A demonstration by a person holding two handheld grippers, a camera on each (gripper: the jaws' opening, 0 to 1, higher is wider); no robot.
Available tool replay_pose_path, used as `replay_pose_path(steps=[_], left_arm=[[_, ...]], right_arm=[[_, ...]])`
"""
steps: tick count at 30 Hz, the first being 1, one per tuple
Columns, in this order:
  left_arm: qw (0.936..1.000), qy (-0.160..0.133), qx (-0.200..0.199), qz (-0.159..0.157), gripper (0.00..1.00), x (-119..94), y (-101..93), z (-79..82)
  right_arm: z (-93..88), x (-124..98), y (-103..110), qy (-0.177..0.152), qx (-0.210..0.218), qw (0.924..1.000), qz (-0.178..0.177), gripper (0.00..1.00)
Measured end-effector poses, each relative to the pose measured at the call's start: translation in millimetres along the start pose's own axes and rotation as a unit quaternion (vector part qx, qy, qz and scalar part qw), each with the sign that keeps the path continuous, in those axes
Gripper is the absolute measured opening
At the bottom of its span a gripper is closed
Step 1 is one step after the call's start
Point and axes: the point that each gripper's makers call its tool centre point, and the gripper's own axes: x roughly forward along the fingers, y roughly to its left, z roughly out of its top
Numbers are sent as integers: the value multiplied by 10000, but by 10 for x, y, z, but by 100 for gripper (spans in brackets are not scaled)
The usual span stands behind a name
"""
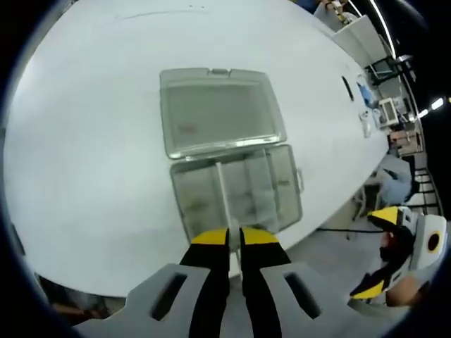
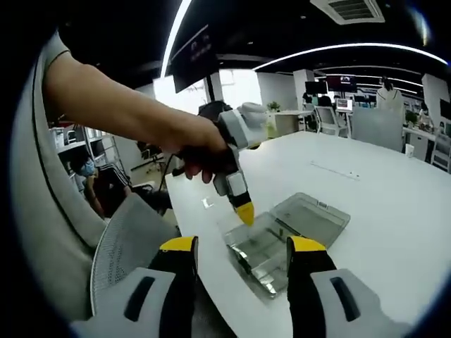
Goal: Insert the divider into the dual guide fixture by aligning both edges with the guide slots and pushing it downward to the bottom, including one-sided entry, uneven engagement, binding, and posture correction.
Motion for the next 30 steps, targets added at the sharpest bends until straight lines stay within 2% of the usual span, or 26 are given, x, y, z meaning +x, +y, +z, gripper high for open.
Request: replay_pose_path(steps=[13,22,30], left_arm=[[9997,106,-194,91,2,87,58,37],[9995,173,-245,55,2,167,8,45],[9993,223,-297,65,2,234,38,70]], right_arm=[[-113,5,4,302,-436,9986,16,50],[-120,3,-40,300,-421,9987,45,51],[-151,-6,-78,317,-375,9988,43,51]])
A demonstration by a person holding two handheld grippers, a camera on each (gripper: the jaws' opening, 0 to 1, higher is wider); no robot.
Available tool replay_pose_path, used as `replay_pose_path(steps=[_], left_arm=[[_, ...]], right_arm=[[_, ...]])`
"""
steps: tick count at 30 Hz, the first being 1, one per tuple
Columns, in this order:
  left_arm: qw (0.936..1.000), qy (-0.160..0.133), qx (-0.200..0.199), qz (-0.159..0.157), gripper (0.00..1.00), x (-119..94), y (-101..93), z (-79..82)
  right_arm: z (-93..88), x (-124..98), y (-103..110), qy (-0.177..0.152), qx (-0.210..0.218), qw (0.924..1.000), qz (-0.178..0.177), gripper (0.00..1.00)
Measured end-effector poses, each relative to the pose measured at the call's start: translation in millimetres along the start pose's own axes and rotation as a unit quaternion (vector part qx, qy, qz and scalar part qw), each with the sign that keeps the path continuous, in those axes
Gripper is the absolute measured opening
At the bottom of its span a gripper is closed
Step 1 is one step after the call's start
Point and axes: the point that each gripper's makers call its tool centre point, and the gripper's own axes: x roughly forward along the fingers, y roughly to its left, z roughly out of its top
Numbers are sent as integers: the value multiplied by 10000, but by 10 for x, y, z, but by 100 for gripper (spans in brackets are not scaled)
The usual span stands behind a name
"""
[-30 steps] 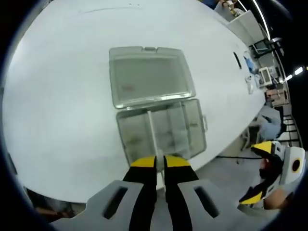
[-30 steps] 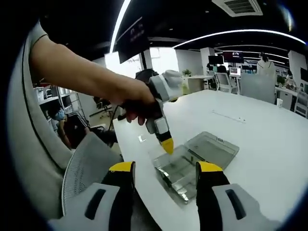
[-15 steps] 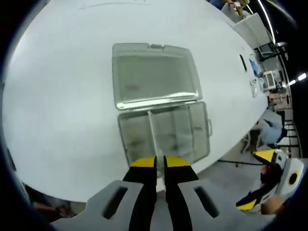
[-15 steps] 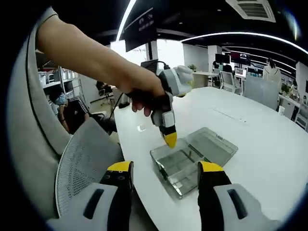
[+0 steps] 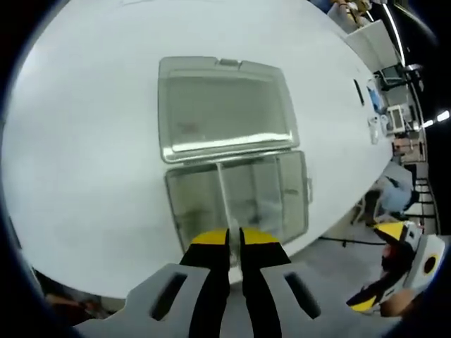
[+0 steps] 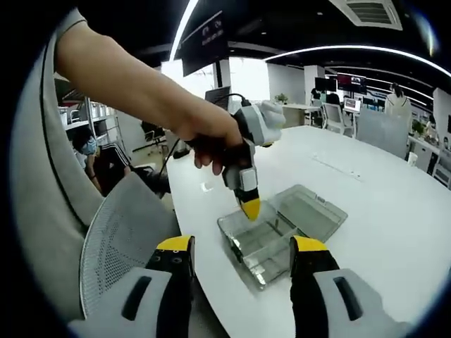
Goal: Insert the divider into the dual guide fixture by aligning both edges with the guide slots and pushing it downward to the bottom, including one-sided entry, uneven engagement, binding, and posture correction.
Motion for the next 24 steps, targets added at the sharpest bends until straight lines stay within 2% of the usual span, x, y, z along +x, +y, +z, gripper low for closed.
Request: replay_pose_path(steps=[24], left_arm=[[9998,103,-37,140,2,130,71,-8]], right_arm=[[-31,-1,-28,-22,96,10000,16,52]])
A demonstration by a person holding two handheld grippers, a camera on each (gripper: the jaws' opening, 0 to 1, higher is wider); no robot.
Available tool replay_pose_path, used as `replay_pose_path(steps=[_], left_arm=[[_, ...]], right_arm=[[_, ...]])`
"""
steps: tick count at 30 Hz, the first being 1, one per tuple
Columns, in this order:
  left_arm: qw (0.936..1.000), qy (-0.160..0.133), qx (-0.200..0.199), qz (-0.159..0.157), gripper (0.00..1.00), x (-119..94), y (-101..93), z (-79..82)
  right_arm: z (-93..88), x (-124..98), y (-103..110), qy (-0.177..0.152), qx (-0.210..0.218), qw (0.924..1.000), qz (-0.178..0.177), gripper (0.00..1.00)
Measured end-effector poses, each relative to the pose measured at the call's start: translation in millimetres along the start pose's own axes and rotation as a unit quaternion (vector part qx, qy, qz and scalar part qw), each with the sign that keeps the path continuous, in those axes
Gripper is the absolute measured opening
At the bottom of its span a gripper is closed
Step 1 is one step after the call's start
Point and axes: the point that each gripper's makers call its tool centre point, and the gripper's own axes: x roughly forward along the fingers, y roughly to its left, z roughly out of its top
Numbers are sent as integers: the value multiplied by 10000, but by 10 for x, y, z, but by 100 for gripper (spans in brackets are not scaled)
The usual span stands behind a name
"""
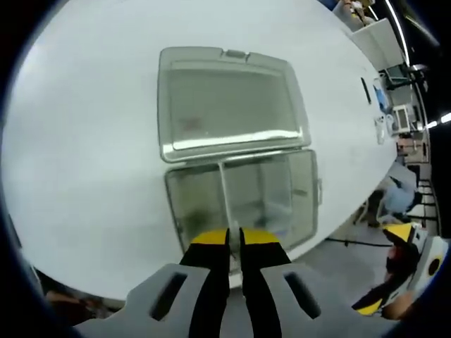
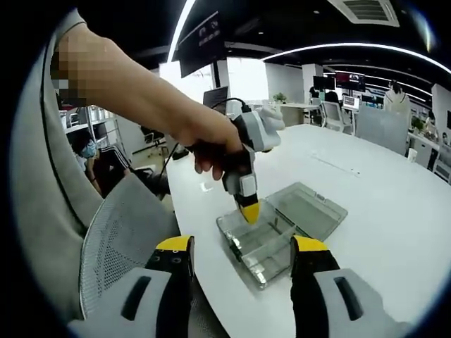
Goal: Insert the divider into the dual guide fixture by aligning both edges with the guide slots and pushing it downward to the bottom, including one-sided entry, uneven engagement, binding, and posture correction.
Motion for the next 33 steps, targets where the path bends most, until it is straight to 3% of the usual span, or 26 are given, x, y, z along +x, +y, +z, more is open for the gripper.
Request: replay_pose_path(steps=[33], left_arm=[[9994,54,275,183,2,-13,-13,-7]], right_arm=[[7,-9,24,-41,76,10000,9,52]])
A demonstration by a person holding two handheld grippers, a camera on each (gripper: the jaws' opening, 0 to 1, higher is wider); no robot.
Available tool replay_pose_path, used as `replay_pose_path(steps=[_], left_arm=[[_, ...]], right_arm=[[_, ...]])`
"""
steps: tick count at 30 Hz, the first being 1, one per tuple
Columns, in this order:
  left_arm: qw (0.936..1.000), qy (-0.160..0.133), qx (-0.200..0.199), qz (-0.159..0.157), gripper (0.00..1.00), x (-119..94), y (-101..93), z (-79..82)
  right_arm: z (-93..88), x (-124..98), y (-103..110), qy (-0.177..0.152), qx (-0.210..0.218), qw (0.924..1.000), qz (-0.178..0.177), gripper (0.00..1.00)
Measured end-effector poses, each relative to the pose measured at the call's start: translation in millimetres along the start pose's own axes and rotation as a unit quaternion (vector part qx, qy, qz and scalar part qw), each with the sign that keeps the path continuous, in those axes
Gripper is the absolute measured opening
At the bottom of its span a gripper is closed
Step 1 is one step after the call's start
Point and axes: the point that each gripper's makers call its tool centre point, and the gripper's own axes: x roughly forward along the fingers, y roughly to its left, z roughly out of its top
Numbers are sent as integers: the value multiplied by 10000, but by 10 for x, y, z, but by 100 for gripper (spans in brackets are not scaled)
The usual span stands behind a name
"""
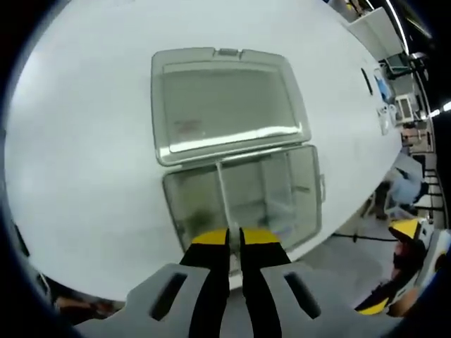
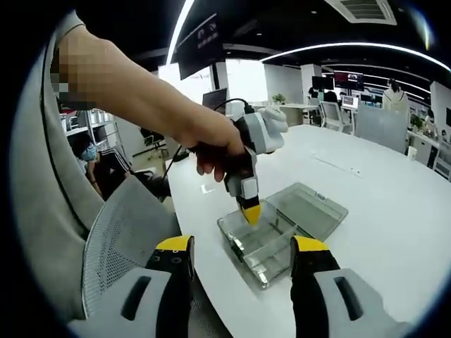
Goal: Insert the divider into the dual guide fixture by aligning both edges with the guide slots and pushing it downward to the bottom, including one-sided entry, uneven engagement, binding, and posture correction.
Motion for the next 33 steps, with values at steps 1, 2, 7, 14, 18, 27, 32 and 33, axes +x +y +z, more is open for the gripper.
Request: replay_pose_path(steps=[1,2,7,14,18,27,32,33], left_arm=[[10000,3,5,6,2,-1,3,0],[10000,4,7,9,2,-2,1,-2],[10000,-2,27,25,2,4,3,-4],[10000,-3,69,52,2,12,3,-1],[9999,-2,94,74,2,18,8,1],[9996,25,206,180,2,42,-13,-10],[9993,41,291,242,2,46,-9,-7],[9992,45,298,251,2,49,-3,-4]], right_arm=[[4,-1,0,-8,5,10000,-1,52],[6,-2,0,-9,0,10000,-2,52],[9,-1,-2,-16,12,10000,0,52],[0,3,0,-1,13,10000,11,52],[4,3,-2,-6,7,10000,9,52],[-5,1,0,-4,12,10000,15,52],[-2,-2,3,2,13,10000,20,52],[-1,-4,1,2,6,10000,18,52]])
